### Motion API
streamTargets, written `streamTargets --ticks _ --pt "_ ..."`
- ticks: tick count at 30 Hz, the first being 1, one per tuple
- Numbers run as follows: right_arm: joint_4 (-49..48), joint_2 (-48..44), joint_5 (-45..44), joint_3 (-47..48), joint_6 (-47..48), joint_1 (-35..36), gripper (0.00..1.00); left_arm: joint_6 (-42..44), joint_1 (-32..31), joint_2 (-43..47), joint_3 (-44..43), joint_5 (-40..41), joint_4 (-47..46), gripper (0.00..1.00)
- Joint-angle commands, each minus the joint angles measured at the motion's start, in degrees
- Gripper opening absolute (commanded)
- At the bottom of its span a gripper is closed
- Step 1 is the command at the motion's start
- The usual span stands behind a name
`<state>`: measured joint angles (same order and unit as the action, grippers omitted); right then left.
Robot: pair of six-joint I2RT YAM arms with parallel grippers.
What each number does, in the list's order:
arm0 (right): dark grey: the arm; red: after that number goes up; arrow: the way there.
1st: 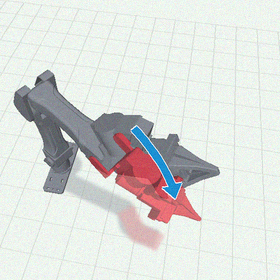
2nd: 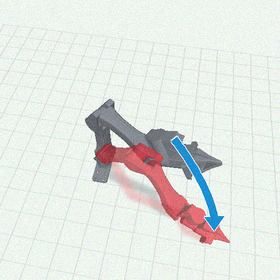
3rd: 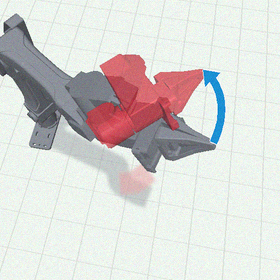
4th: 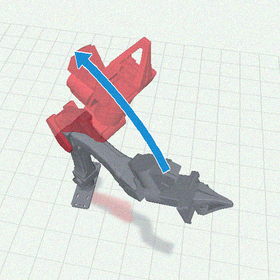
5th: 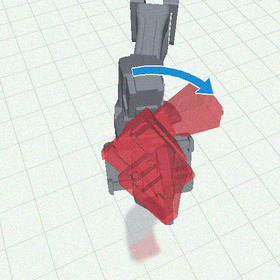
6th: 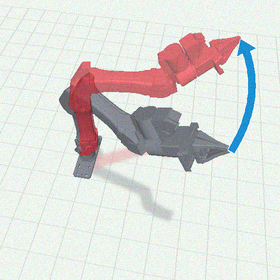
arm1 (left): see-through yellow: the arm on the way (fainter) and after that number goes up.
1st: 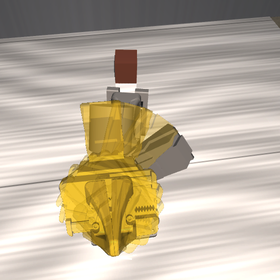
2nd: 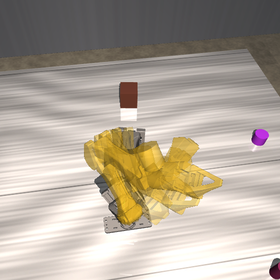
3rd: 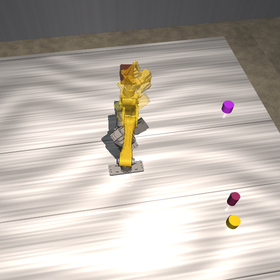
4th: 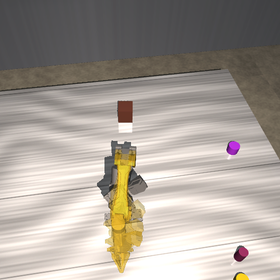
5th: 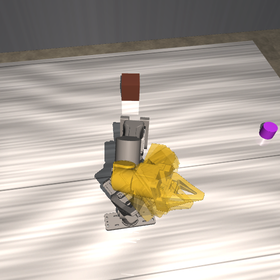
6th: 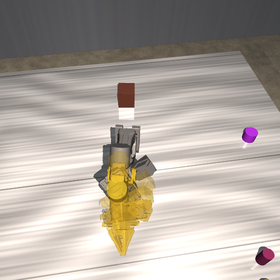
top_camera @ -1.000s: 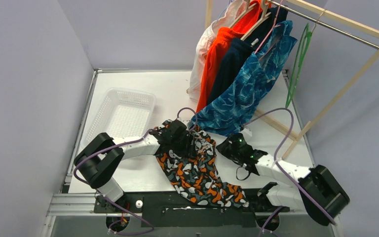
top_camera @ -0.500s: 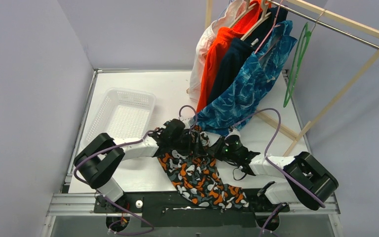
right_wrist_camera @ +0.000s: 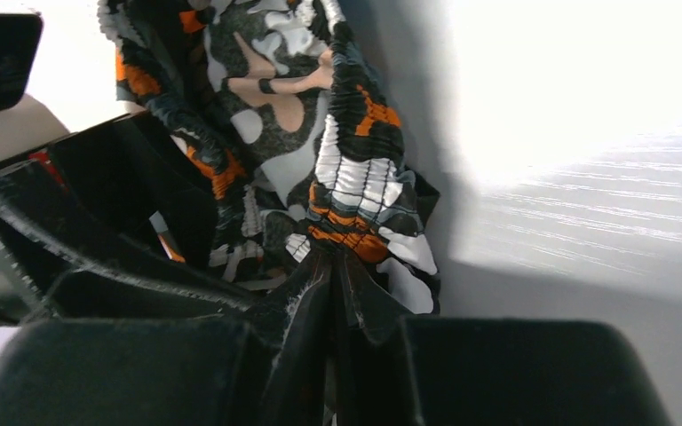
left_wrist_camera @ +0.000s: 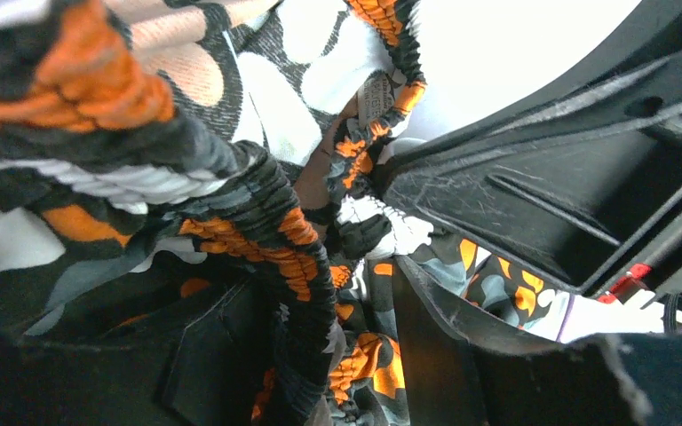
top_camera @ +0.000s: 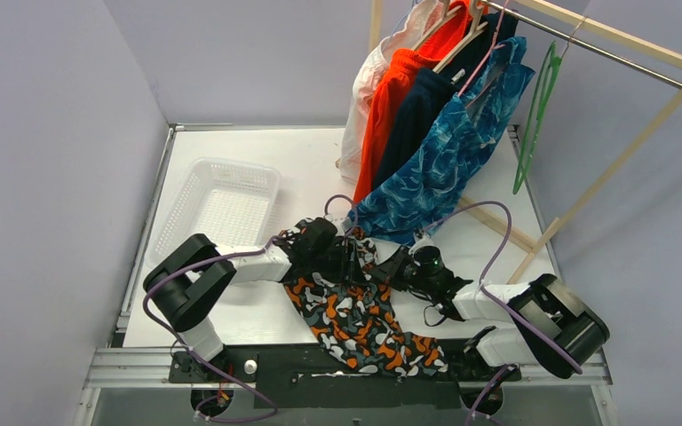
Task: Remove the shorts from the hanger
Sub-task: Pick up the shorts at the center of the board.
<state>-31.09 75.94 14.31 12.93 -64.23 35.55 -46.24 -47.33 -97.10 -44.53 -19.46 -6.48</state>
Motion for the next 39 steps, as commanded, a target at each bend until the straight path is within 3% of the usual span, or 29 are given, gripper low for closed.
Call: streamTargets --ticks 1,4,9,13,16,17,21,26,27,30,33,37,39 --pt "-8.87 0.02 3.93 -1.20 -1.08 -0.24 0.06 0.54 0.08 -0.01 -3.09 1.76 0.03 0.48" --pt "-14.61 0.99 5.74 -2.98 -2.44 -0.39 0.06 0.96 0.53 -0.37 -4.27 -0.02 -0.05 0.49" --pt "-10.70 0.98 5.65 -2.17 -1.31 -0.40 0.07 1.17 0.99 -0.44 -3.21 -5.79 -5.33 0.49" --pt "-9.43 0.38 6.88 -1.69 -0.73 -0.39 0.07 2.75 3.43 -3.32 -3.72 -19.20 -8.62 0.49" --pt "-7.69 0.25 7.80 -0.94 0.35 -0.42 0.08 1.03 4.92 -2.36 -1.19 -23.11 -14.08 0.47" --pt "-7.55 0.29 8.02 -0.89 0.49 -0.47 0.08 0.87 5.32 -2.05 -0.75 -23.92 -14.79 0.42" --pt "-10.03 0.40 8.68 -1.58 -0.36 -0.44 0.08 1.70 6.48 -2.00 -1.39 -22.28 -12.82 0.28" --pt "-14.12 0.69 9.96 -2.21 -1.60 -0.53 0.09 3.07 6.73 -2.06 -1.96 -19.95 -10.07 0.18" --pt "-14.31 0.69 10.03 -2.21 -1.48 -0.49 0.09 3.88 6.73 -2.27 -2.37 -19.70 -8.97 0.18" --pt "-14.37 1.40 10.14 -1.91 -1.36 -0.54 0.09 6.12 6.60 -3.14 -3.75 -18.89 -5.05 0.37" --pt "-16.16 3.54 11.50 -1.68 -1.82 -0.56 0.09 6.07 6.54 -3.46 -3.61 -18.31 -4.99 0.45" --pt "-19.44 6.50 11.56 -1.88 -3.11 -0.48 0.09 5.36 6.40 -5.08 -3.96 -18.25 -5.59 0.41" --pt "-21.34 7.58 11.79 -2.20 -3.87 -0.53 0.09 4.93 6.37 -6.09 -4.17 -18.26 -5.95 0.30"
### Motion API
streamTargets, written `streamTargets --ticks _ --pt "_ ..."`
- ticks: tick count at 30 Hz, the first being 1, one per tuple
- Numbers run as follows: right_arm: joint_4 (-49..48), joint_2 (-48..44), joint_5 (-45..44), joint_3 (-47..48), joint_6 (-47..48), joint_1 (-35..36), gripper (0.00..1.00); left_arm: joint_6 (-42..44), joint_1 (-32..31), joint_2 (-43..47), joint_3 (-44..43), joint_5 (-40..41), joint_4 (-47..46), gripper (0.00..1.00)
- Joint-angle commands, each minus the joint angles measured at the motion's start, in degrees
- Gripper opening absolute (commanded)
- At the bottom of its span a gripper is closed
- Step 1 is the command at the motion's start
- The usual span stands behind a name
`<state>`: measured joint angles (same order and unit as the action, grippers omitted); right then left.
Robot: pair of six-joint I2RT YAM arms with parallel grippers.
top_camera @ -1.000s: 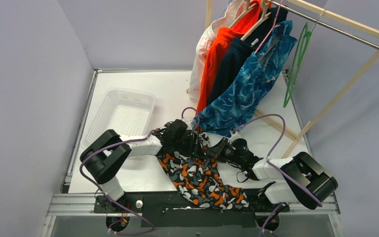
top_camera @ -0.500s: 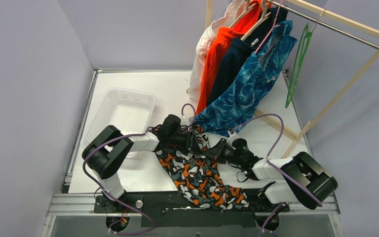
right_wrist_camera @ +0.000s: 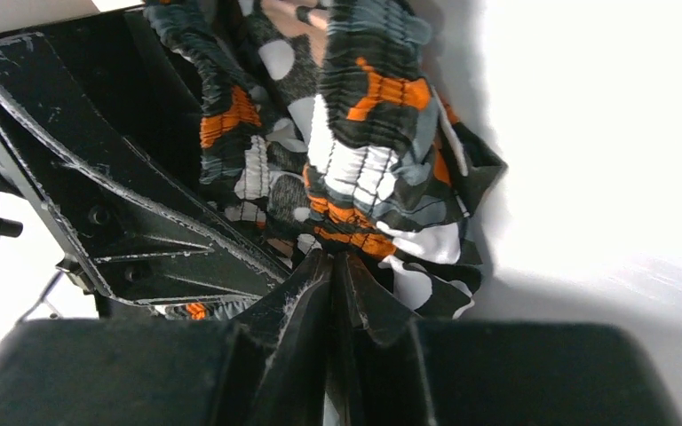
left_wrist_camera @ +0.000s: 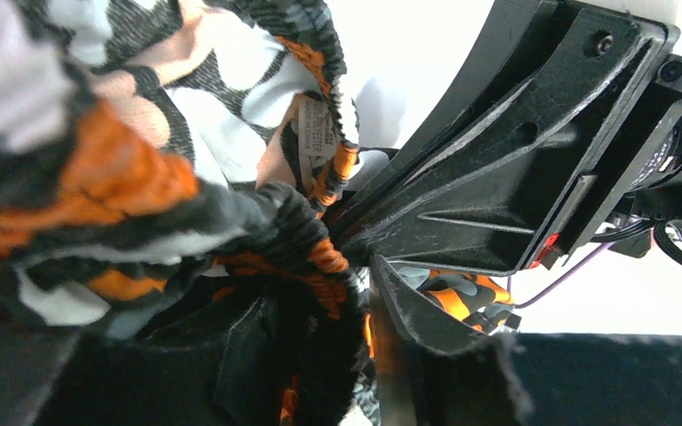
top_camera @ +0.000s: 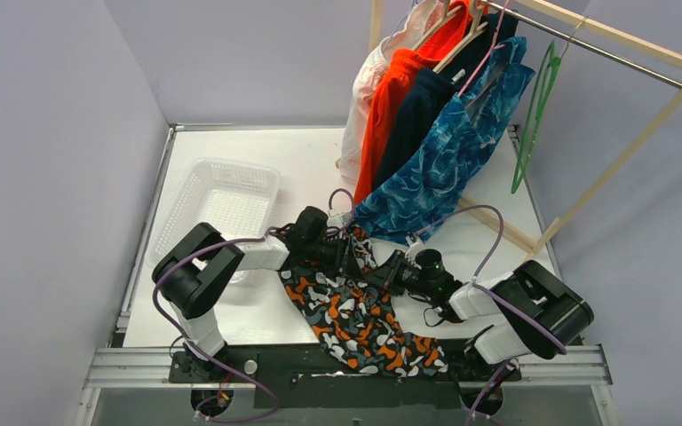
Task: Remove the shorts from the hanger
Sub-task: Pick up the shorts at the center of the board.
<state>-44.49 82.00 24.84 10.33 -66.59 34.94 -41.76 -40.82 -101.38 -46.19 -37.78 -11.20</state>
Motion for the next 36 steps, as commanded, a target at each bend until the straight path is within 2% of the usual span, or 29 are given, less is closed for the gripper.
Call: streamTargets --ticks 1,5,6,9,13,18,19,20,22,24,26,28,32,36 --pt "-8.20 1.91 1.22 0.44 -1.72 0.11 0.10 0.34 -0.24 -2.21 -2.59 0.21 -1.29 0.25" --pt "-6.90 0.96 0.07 0.08 -1.84 0.06 0.11 1.19 -0.07 -2.00 -2.45 2.38 0.27 0.03" --pt "-5.53 -0.24 -0.86 -0.09 -1.80 -0.01 0.12 1.54 -0.05 -1.65 -2.42 3.27 1.06 0.00" --pt "2.43 -7.80 -5.85 -0.69 -1.35 -0.05 0.18 4.08 0.14 0.03 -2.61 7.24 5.47 0.00" --pt "30.01 -22.06 -17.77 2.64 3.12 0.08 0.25 6.91 0.42 3.49 -2.68 10.65 10.23 0.00" --pt "53.26 -37.00 -29.48 5.86 4.35 -0.14 0.30 10.91 -0.37 6.71 -5.57 14.13 16.15 0.00" --pt "56.62 -39.03 -31.45 6.67 3.94 -0.17 0.31 12.73 -1.40 6.00 -7.96 16.42 19.52 0.02" --pt "59.55 -41.13 -33.19 7.13 3.56 -0.10 0.32 14.45 -2.60 4.88 -10.91 19.03 22.90 0.17" --pt "62.62 -44.40 -35.04 7.57 3.19 -0.13 0.34 16.37 -5.34 2.01 -16.02 22.89 27.51 0.39" --pt "63.86 -46.42 -35.80 7.79 3.66 -0.14 0.36 15.83 -6.84 -0.94 -19.83 25.80 29.82 0.54" --pt "65.96 -47.34 -36.60 8.66 3.74 -0.14 0.37 14.34 -7.41 -3.31 -21.59 26.61 30.62 0.62" --pt "68.09 -47.37 -37.17 9.67 3.98 -0.13 0.38 13.13 -8.38 -4.93 -23.11 28.91 31.78 0.82" --pt "69.96 -47.28 -37.28 10.00 4.31 -0.13 0.40 11.81 -10.87 -7.69 -25.70 35.11 35.12 0.88" --pt "70.03 -47.37 -37.03 9.73 4.42 -0.11 0.41 11.24 -13.45 -12.09 -27.48 42.06 39.07 0.89"
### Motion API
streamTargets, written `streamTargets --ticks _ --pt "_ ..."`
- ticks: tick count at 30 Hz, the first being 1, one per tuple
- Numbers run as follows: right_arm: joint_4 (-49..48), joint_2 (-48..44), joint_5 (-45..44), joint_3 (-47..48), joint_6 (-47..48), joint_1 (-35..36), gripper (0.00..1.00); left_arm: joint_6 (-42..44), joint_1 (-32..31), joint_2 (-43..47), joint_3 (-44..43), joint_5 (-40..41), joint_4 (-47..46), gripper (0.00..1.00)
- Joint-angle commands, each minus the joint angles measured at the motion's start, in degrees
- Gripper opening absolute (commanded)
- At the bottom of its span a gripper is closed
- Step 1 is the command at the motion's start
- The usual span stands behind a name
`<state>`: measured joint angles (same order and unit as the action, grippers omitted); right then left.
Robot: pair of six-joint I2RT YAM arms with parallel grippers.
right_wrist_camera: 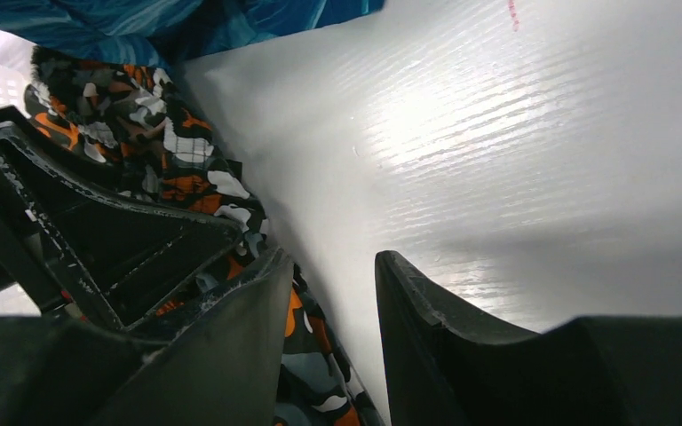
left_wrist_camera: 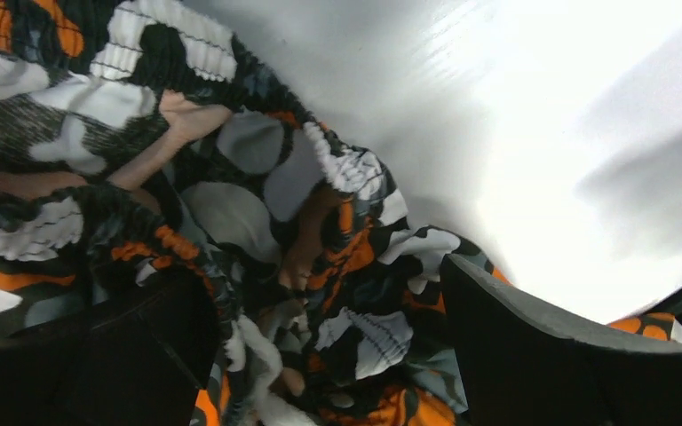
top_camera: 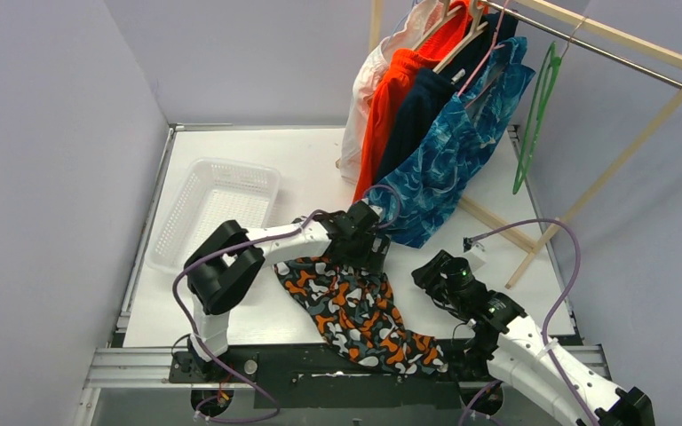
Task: Remove the shorts from the hanger
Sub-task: Pick up the shorts at the center of the board.
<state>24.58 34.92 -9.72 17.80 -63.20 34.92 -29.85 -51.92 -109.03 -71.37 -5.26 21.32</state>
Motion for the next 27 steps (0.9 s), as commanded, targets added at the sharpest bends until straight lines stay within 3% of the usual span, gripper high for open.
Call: streamTargets --ticks 1,3,9,12,17,20,27 --pt "1.05 -0.36 -2.50 2.24 0.99 -0.04 0.41 -0.78 -3.25 -4.99 -2.31 11.45 7.72 0.89" --pt "1.19 -0.54 -2.64 2.20 0.84 0.01 0.41 -1.17 -4.56 -5.24 -1.38 13.95 8.00 0.81" --pt "1.44 -1.40 -2.87 1.46 0.19 -0.01 0.41 -2.94 -6.42 0.37 5.01 19.03 5.47 0.19" --pt "1.49 -1.65 -3.13 1.45 0.02 -0.02 0.41 -3.35 -6.44 7.52 8.04 21.13 3.66 0.03" --pt "1.36 -1.69 -3.04 1.64 -0.15 -0.02 0.41 -1.07 -5.09 22.37 8.55 26.65 3.63 0.00" --pt "0.94 -1.82 -2.90 1.46 -0.47 -0.03 0.41 2.97 -1.20 31.75 6.85 25.44 3.81 0.00" --pt "-0.56 -2.26 -2.20 0.53 -1.60 0.15 0.41 13.43 20.89 41.88 -6.28 19.28 12.56 0.00"
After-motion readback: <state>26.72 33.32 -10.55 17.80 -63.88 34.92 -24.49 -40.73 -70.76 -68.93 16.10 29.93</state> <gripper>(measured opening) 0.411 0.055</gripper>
